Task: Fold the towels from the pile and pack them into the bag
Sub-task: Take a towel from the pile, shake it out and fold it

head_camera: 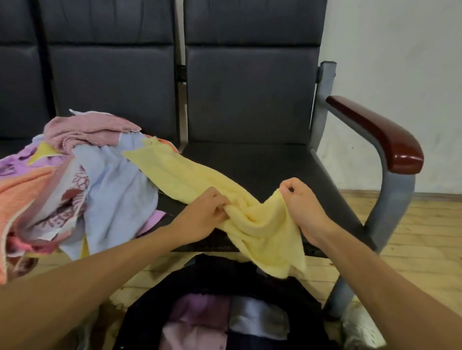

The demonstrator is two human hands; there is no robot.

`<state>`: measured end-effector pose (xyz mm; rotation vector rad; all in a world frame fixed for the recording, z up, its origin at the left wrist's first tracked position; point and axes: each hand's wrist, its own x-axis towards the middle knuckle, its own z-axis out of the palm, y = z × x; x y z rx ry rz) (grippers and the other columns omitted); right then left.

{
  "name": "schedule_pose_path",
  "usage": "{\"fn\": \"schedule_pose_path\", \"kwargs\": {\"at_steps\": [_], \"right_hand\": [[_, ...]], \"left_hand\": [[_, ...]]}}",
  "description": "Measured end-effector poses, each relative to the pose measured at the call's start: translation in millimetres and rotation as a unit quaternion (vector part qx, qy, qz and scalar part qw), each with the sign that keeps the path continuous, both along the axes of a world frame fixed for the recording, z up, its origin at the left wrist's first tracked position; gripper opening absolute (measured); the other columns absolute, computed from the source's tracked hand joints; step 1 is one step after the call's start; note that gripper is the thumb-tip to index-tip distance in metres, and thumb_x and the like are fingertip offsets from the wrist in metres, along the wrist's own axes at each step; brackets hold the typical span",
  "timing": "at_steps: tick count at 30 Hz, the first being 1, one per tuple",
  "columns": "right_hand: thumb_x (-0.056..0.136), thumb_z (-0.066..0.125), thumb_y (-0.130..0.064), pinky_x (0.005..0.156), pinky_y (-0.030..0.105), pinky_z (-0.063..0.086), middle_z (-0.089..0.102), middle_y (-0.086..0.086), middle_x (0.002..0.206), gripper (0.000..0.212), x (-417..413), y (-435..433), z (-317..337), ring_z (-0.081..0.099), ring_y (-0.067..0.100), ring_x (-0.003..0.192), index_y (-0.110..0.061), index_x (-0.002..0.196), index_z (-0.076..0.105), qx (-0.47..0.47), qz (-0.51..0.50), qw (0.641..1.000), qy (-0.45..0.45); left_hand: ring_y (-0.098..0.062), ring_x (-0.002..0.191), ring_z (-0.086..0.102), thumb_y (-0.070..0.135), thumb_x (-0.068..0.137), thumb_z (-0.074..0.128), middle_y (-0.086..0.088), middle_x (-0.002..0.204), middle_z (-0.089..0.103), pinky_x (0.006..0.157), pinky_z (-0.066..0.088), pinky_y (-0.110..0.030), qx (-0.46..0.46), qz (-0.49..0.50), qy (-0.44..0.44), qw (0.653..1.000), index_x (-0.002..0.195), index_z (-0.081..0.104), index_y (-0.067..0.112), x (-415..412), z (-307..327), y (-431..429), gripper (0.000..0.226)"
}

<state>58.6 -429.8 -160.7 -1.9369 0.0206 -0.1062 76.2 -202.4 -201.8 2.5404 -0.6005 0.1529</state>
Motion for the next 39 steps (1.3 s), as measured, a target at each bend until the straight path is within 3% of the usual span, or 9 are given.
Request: {"fn": "schedule_pose_path", "kwargs": {"at_steps": [6, 10, 19, 21, 24, 28, 32, 35, 39], "right_hand": [[0.095, 0.053, -0.019, 0.07, 0.021, 0.047, 0.064, -0.008, 0.093, 0.01, -7.6, 9.6, -7.1, 0.059, 0.009, 0.089, -0.021, 0.095, 0.062, -0.145, 0.075, 0.986, 0.029], [0.094, 0.059, -0.019, 0.07, 0.024, 0.054, 0.07, -0.004, 0.09, 0.007, -8.4, 18.2, -13.8, 0.064, 0.009, 0.077, -0.02, 0.101, 0.061, -0.229, 0.137, 0.962, 0.052], [0.091, 0.058, -0.049, 0.097, 0.04, 0.046, 0.057, 0.001, 0.116, 0.047, 13.9, 56.3, -29.0, 0.056, 0.017, 0.101, -0.019, 0.127, 0.053, -0.349, 0.087, 0.933, 0.027], [0.092, 0.057, -0.05, 0.102, 0.043, 0.037, 0.051, 0.003, 0.122, 0.048, 19.7, 58.5, -27.7, 0.053, 0.02, 0.106, -0.02, 0.129, 0.051, -0.395, 0.073, 0.915, 0.033], [0.093, 0.058, -0.043, 0.103, 0.043, 0.034, 0.048, 0.0, 0.112, 0.032, 20.6, 53.4, -25.4, 0.051, 0.019, 0.104, -0.023, 0.118, 0.057, -0.417, 0.069, 0.906, 0.039], [0.091, 0.06, -0.028, 0.095, 0.041, 0.046, 0.061, -0.002, 0.089, 0.011, 15.4, 43.8, -21.4, 0.058, 0.017, 0.089, -0.017, 0.094, 0.061, -0.361, 0.069, 0.93, 0.02], [0.092, 0.058, -0.025, 0.075, 0.032, 0.047, 0.062, 0.006, 0.093, 0.023, 11.0, 28.8, -12.4, 0.057, 0.017, 0.086, -0.003, 0.097, 0.064, -0.181, 0.029, 0.982, 0.044], [0.091, 0.058, -0.016, 0.084, 0.039, 0.052, 0.055, 0.009, 0.093, 0.016, 7.4, 18.1, -10.1, 0.055, 0.021, 0.092, 0.0, 0.094, 0.062, -0.043, 0.038, 0.995, 0.08], [0.087, 0.069, -0.011, 0.086, 0.038, 0.055, 0.065, 0.006, 0.107, 0.02, -0.9, 8.5, -8.8, 0.063, 0.022, 0.104, -0.006, 0.106, 0.066, 0.076, 0.073, 0.979, 0.174]], "left_hand": [[0.004, 0.084, 0.056, 0.019, 0.092, 0.064, 0.014, 0.101, 0.061, 0.076, 0.041, -0.01, -0.082, -0.043, 0.027, 0.995, 0.105, 0.065, 0.031, -30.1, 0.0, 18.3, 0.018], [-0.009, 0.073, 0.064, 0.018, 0.088, 0.069, 0.012, 0.094, 0.067, 0.073, 0.053, -0.023, -0.126, -0.02, 0.092, 0.988, 0.098, 0.067, 0.032, -42.1, 7.8, 39.9, 0.017], [-0.009, 0.097, 0.063, 0.026, 0.092, 0.063, 0.01, 0.101, 0.067, 0.085, 0.05, -0.026, -0.13, 0.04, 0.148, 0.98, 0.106, 0.068, 0.031, -53.0, 19.5, 57.7, 0.016], [-0.014, 0.099, 0.063, 0.019, 0.092, 0.062, 0.004, 0.104, 0.066, 0.082, 0.049, -0.024, -0.221, 0.112, 0.191, 0.95, 0.111, 0.066, 0.024, -54.3, 21.5, 60.3, 0.02], [-0.027, 0.098, 0.066, 0.006, 0.091, 0.061, -0.01, 0.1, 0.067, 0.087, 0.055, -0.037, -0.48, 0.173, 0.309, 0.803, 0.117, 0.058, 0.008, -56.5, 25.2, 61.7, 0.027], [-0.032, 0.086, 0.069, 0.001, 0.091, 0.058, -0.013, 0.097, 0.061, 0.074, 0.06, -0.044, -0.604, 0.185, 0.383, 0.674, 0.11, 0.057, 0.002, -63.3, 25.6, 57.7, 0.02], [-0.03, 0.083, 0.07, 0.0, 0.093, 0.053, -0.017, 0.102, 0.065, 0.061, 0.061, -0.039, -0.628, 0.189, 0.417, 0.629, 0.104, 0.059, 0.002, -73.0, 16.2, 47.0, 0.012], [-0.021, 0.074, 0.068, 0.002, 0.094, 0.051, -0.011, 0.095, 0.069, 0.056, 0.058, -0.03, -0.611, 0.173, 0.423, 0.646, 0.1, 0.062, 0.005, -74.7, 15.3, 45.4, 0.012], [-0.02, 0.089, 0.066, 0.005, 0.098, 0.047, -0.009, 0.11, 0.071, 0.071, 0.052, -0.031, -0.54, 0.155, 0.399, 0.725, 0.112, 0.064, 0.006, -74.3, 17.5, 47.3, 0.021]]}}
